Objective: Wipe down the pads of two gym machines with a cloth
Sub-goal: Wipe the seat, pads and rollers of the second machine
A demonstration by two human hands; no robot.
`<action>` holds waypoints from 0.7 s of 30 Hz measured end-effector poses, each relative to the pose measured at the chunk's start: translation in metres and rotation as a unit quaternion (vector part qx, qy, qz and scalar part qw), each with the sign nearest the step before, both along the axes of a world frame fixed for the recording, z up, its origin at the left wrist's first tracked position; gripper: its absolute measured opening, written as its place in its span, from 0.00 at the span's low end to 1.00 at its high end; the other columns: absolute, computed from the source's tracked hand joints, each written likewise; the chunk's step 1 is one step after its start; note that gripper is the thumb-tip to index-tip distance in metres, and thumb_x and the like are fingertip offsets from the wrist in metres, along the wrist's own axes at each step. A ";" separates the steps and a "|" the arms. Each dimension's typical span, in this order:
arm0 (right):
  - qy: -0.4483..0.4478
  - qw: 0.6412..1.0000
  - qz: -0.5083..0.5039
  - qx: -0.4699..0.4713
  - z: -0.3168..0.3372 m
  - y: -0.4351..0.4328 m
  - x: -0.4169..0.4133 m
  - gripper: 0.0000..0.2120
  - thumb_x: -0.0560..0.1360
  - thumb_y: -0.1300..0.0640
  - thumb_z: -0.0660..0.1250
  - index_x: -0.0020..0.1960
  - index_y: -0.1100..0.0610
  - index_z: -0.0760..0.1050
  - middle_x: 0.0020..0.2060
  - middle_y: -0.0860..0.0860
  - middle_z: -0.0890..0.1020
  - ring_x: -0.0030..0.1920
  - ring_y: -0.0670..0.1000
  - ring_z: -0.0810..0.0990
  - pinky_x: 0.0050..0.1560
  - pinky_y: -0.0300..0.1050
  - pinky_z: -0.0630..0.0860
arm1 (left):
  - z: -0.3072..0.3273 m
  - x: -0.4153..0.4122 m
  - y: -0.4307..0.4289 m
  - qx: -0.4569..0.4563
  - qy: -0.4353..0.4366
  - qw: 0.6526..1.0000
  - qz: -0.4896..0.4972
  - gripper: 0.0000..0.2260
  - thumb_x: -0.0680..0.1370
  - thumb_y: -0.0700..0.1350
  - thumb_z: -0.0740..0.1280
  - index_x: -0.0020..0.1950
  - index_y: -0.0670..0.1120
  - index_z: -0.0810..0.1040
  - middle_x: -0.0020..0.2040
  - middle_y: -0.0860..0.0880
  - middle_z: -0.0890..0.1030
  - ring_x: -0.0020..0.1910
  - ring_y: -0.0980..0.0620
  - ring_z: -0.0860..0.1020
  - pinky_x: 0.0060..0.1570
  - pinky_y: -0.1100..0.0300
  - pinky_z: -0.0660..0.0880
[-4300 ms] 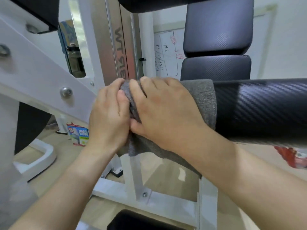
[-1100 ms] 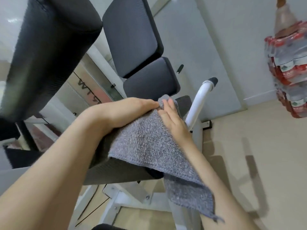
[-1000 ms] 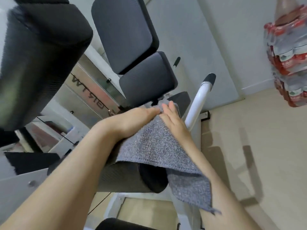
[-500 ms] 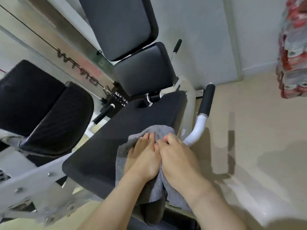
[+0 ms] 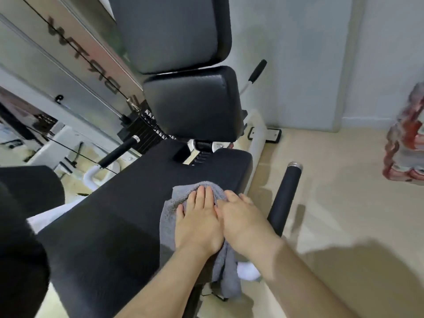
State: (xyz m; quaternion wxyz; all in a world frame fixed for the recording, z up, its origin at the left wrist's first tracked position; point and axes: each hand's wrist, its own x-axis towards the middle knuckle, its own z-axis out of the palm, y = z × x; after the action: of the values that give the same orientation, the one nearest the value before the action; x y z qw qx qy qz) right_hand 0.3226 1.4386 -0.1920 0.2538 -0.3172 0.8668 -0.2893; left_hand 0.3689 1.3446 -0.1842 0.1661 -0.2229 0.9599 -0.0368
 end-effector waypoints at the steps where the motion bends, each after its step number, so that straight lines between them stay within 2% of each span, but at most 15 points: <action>1: -0.012 0.999 -0.026 -0.029 -0.003 -0.001 -0.009 0.16 0.79 0.57 0.53 0.64 0.55 0.71 0.68 0.52 0.65 0.69 0.56 0.63 0.69 0.45 0.61 | -0.003 -0.010 0.000 0.002 -0.001 1.000 0.005 0.27 0.82 0.52 0.46 0.78 0.48 0.39 0.79 0.52 0.42 0.78 0.52 0.42 0.74 0.48 0.46; 3: -0.051 0.988 -0.106 -0.100 -0.007 -0.001 -0.024 0.13 0.80 0.56 0.54 0.58 0.54 0.74 0.62 0.51 0.67 0.58 0.54 0.72 0.61 0.42 0.67 | -0.010 -0.029 0.001 0.003 0.005 1.000 0.014 0.27 0.82 0.52 0.45 0.78 0.49 0.39 0.79 0.52 0.41 0.78 0.52 0.41 0.74 0.48 0.45; 5: -0.140 0.961 -0.192 -0.140 -0.011 0.000 -0.038 0.12 0.79 0.53 0.57 0.61 0.54 0.70 0.59 0.51 0.65 0.50 0.52 0.73 0.58 0.43 0.70 | -0.013 -0.047 0.002 0.021 0.011 0.999 0.026 0.26 0.82 0.52 0.43 0.78 0.50 0.40 0.79 0.53 0.42 0.77 0.53 0.41 0.75 0.48 0.44; 7: -0.249 0.925 -0.257 -0.125 -0.016 -0.002 -0.054 0.16 0.78 0.50 0.60 0.63 0.54 0.64 0.56 0.52 0.67 0.49 0.53 0.72 0.56 0.44 0.70 | -0.016 -0.063 0.001 0.036 0.009 0.999 0.033 0.25 0.82 0.52 0.42 0.78 0.50 0.40 0.79 0.53 0.42 0.77 0.54 0.41 0.75 0.48 0.43; 8: -0.272 0.917 -0.271 -0.108 -0.018 0.000 -0.061 0.17 0.77 0.48 0.61 0.62 0.54 0.64 0.53 0.52 0.69 0.49 0.53 0.73 0.54 0.44 0.70 | -0.018 -0.070 0.001 0.043 0.010 0.999 0.032 0.25 0.82 0.52 0.42 0.78 0.51 0.41 0.79 0.53 0.42 0.77 0.54 0.41 0.75 0.48 0.43; 9: -0.261 0.920 -0.276 -0.099 -0.019 0.001 -0.068 0.16 0.77 0.48 0.61 0.60 0.55 0.65 0.50 0.52 0.72 0.49 0.54 0.74 0.52 0.45 0.71 | -0.021 -0.078 -0.001 0.050 0.014 0.998 0.033 0.25 0.81 0.52 0.42 0.78 0.51 0.41 0.79 0.53 0.42 0.77 0.54 0.41 0.75 0.48 0.42; 11: -0.159 0.944 -0.276 -0.087 -0.019 0.002 -0.082 0.14 0.76 0.48 0.63 0.56 0.55 0.68 0.46 0.53 0.77 0.48 0.55 0.76 0.48 0.46 0.72 | -0.026 -0.093 -0.004 0.062 0.022 0.997 0.034 0.26 0.81 0.53 0.42 0.78 0.51 0.42 0.79 0.53 0.42 0.77 0.53 0.41 0.75 0.47 0.42; 13: -0.029 0.966 -0.253 -0.054 -0.019 0.000 -0.099 0.16 0.75 0.49 0.64 0.59 0.56 0.71 0.49 0.54 0.76 0.49 0.55 0.74 0.44 0.44 0.69 | -0.033 -0.110 -0.007 0.075 0.029 0.996 0.042 0.26 0.81 0.54 0.42 0.78 0.51 0.42 0.79 0.53 0.42 0.77 0.53 0.41 0.75 0.46 0.41; 15: 0.046 0.966 -0.251 -0.035 -0.017 -0.005 -0.122 0.18 0.74 0.54 0.65 0.62 0.57 0.72 0.54 0.57 0.73 0.50 0.55 0.71 0.45 0.42 0.66 | -0.039 -0.126 -0.009 0.089 0.032 0.994 0.048 0.26 0.81 0.55 0.42 0.79 0.51 0.43 0.79 0.53 0.43 0.77 0.53 0.41 0.75 0.46 0.39; 18: 0.126 0.958 -0.255 -0.036 -0.025 -0.018 -0.157 0.20 0.70 0.59 0.65 0.62 0.59 0.72 0.59 0.60 0.69 0.59 0.60 0.67 0.56 0.51 0.70 | -0.048 -0.150 -0.012 0.098 0.043 0.993 0.049 0.25 0.81 0.53 0.43 0.79 0.50 0.46 0.80 0.52 0.45 0.78 0.51 0.42 0.74 0.45 0.39; 19: 0.143 0.957 -0.251 -0.020 -0.032 -0.024 -0.166 0.22 0.69 0.59 0.65 0.63 0.60 0.71 0.62 0.61 0.68 0.61 0.61 0.66 0.61 0.53 0.67 | -0.051 -0.157 -0.015 0.096 0.046 0.993 0.049 0.26 0.81 0.54 0.44 0.79 0.50 0.48 0.80 0.51 0.47 0.78 0.50 0.42 0.74 0.45 0.40; 21: 0.108 0.965 -0.240 -0.001 -0.048 -0.037 -0.175 0.26 0.71 0.58 0.64 0.68 0.63 0.65 0.68 0.62 0.65 0.68 0.62 0.62 0.68 0.54 0.61 | -0.057 -0.170 -0.020 0.083 0.044 0.995 0.043 0.27 0.79 0.57 0.48 0.77 0.50 0.53 0.79 0.49 0.51 0.77 0.47 0.44 0.74 0.42 0.41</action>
State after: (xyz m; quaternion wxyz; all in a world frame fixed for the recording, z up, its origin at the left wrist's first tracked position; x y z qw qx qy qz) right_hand 0.1472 1.4013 -0.2399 0.0811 -0.1293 0.9397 -0.3061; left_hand 0.1992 1.3245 -0.2410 0.1428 -0.2512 0.9555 0.0597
